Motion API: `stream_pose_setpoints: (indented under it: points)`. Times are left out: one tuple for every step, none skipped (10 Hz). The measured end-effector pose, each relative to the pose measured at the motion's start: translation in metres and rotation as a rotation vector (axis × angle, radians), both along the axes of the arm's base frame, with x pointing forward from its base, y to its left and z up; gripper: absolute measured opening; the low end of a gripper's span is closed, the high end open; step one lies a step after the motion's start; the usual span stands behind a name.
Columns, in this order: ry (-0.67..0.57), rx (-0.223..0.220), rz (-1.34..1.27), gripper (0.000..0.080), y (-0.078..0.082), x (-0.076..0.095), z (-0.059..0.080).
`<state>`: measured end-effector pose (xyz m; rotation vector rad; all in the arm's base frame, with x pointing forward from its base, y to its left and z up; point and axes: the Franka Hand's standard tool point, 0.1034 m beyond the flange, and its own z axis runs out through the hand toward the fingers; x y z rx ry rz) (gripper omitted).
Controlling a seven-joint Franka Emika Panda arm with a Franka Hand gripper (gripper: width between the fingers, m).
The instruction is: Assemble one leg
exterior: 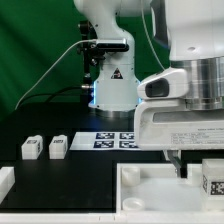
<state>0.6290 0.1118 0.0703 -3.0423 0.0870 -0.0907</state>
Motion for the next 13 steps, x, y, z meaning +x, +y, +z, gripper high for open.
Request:
stream_pose_setpoints:
  points:
    - [0.007, 0.009, -0.071, 0.0649, 0.0007, -0.0002, -0.0003]
    - [0.007, 0.007, -0.067, 0.0521, 0.0004, -0.0003, -0.0005]
    - [0.015, 0.017, -0.138, 0.0375, 0.0014, -0.0005, -0.0006]
    - [0.029, 0.030, -0.269, 0.0375, 0.0028, -0.0007, -0.0006]
    - [0.037, 0.035, -0.356, 0.0290, 0.0030, -0.0007, -0.0006]
    - [0.046, 0.041, -0.445, 0.0290, 0.0031, -0.0007, -0.0005]
    - [0.057, 0.047, -0.544, 0.0290, 0.0035, -0.0003, -0.0001]
    - [0.091, 0.047, -0.767, 0.0290, 0.0042, 0.0012, 0.0021]
    - [0.124, 0.060, -1.041, 0.0290, 0.0037, 0.0021, 0.0022]
    - [0.163, 0.087, -1.310, 0.0290, 0.0041, 0.0021, 0.0014]
    - [0.214, 0.110, -1.511, 0.0290, 0.0058, 0.0037, 0.0006]
    - [0.244, 0.129, -1.670, 0.0290, 0.0069, 0.0045, 0.0000]
    - [0.252, 0.132, -1.744, 0.0291, 0.0072, 0.0048, 0.0005]
